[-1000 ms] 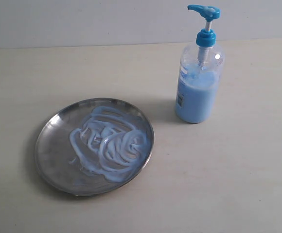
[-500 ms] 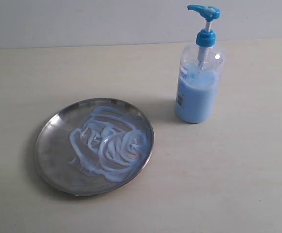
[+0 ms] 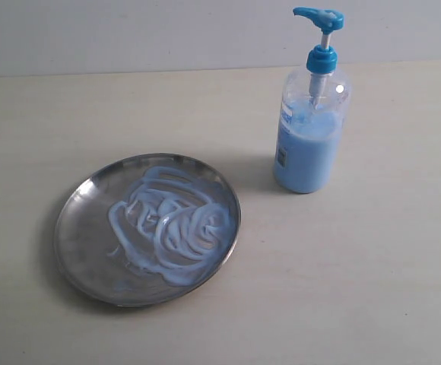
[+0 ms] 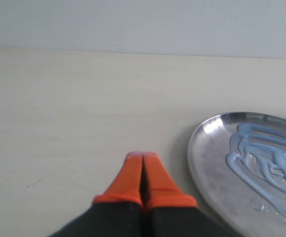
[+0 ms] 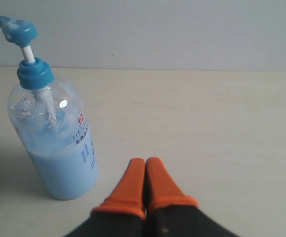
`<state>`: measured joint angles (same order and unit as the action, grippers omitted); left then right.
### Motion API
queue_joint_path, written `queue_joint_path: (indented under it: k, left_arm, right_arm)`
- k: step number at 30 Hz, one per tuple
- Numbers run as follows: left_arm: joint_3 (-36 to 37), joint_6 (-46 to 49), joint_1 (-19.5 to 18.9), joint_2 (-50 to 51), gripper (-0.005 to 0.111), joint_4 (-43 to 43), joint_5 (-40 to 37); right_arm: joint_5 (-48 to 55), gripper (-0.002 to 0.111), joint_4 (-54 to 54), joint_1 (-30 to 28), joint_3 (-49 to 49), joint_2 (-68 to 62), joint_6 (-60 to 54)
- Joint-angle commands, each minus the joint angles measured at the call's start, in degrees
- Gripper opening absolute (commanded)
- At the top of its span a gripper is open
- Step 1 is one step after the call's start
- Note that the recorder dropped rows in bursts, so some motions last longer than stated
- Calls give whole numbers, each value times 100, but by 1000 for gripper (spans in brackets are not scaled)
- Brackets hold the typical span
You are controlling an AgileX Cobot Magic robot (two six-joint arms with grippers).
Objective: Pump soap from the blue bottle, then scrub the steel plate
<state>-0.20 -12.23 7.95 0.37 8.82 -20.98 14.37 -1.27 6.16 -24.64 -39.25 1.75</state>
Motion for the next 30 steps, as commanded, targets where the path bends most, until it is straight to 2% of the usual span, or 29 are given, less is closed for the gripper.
queue_joint_path:
  k: [1,17,30]
  left_arm:
    - [20,3,-15,-37,0,-1,56]
    - [20,3,-15,-37,0,-1,56]
    - [20,3,-15,-37,0,-1,56]
  right_arm:
    - [-86,0,269,-20,-40,-7,122]
    - [100,0,418,-20,-49,-698,92]
    - [815,0,707,-20,-449,-1419,-346]
